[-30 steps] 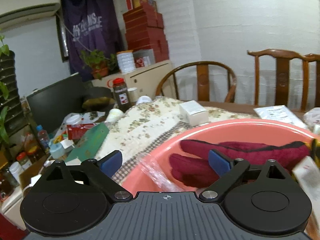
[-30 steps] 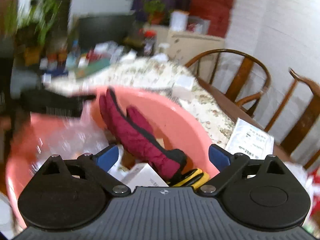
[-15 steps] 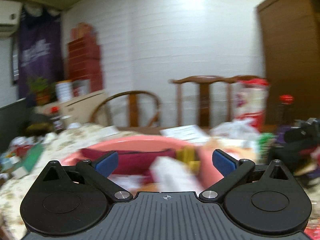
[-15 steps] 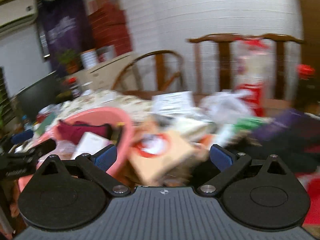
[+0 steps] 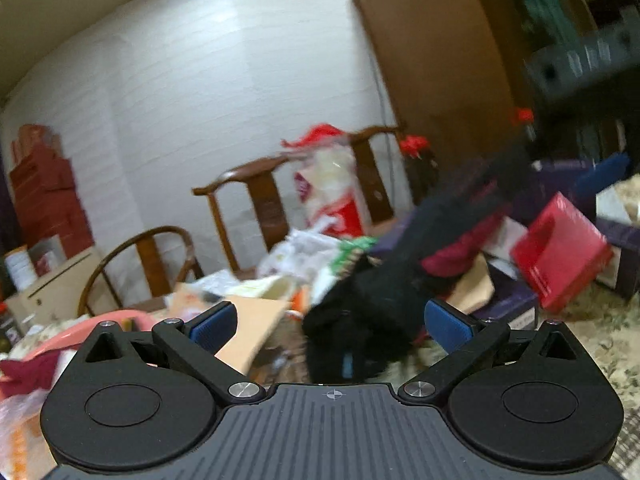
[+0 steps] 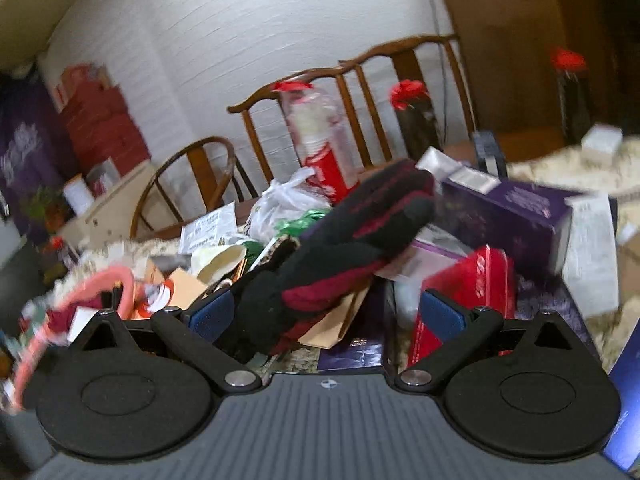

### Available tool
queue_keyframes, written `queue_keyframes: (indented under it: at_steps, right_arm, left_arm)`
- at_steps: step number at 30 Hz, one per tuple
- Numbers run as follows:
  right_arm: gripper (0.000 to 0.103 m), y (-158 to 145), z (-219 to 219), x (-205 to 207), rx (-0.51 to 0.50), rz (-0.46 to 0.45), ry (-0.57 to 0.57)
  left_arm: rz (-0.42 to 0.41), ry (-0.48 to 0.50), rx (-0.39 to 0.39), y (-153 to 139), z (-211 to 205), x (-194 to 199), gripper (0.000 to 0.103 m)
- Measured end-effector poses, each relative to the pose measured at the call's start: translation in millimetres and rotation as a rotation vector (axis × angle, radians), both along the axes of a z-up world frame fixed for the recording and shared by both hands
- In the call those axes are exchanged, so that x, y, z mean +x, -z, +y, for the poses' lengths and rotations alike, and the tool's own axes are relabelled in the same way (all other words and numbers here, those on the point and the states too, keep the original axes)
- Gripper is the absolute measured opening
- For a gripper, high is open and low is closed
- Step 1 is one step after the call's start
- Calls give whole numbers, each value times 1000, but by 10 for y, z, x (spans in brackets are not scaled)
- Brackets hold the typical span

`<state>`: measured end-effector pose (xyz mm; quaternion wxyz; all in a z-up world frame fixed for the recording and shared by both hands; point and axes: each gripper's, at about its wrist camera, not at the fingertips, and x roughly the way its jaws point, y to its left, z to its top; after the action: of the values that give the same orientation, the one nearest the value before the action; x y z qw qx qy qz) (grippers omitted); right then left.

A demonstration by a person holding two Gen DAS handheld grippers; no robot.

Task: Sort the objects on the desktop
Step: 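Grasp a black-and-red glove with the right tool while the left tool grasps the other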

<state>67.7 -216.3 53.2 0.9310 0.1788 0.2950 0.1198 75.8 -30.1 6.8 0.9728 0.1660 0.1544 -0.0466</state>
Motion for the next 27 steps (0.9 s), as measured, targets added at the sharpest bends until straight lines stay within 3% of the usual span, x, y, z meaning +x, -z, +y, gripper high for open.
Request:
queue_keyframes:
  at_steps: [5, 12, 21, 26, 27]
  right_arm:
    - [100, 112, -88, 208, 85, 30, 11]
    - [100, 215, -133, 591, 159, 35, 35]
    - [99, 324, -142, 901, 210, 15, 60]
    - [80, 331, -49, 969, 147, -16, 58]
    - [74, 341, -25, 983, 129, -19, 65]
  left_arm:
    - [47, 31, -12, 162, -167, 370, 103]
    - [45, 68, 40, 245, -260, 810, 103]
    - [46, 124, 80, 354, -338, 1081, 103]
    - [51, 84, 40, 402, -340, 1184, 102]
    - [51, 75, 26, 413, -340, 1200, 97]
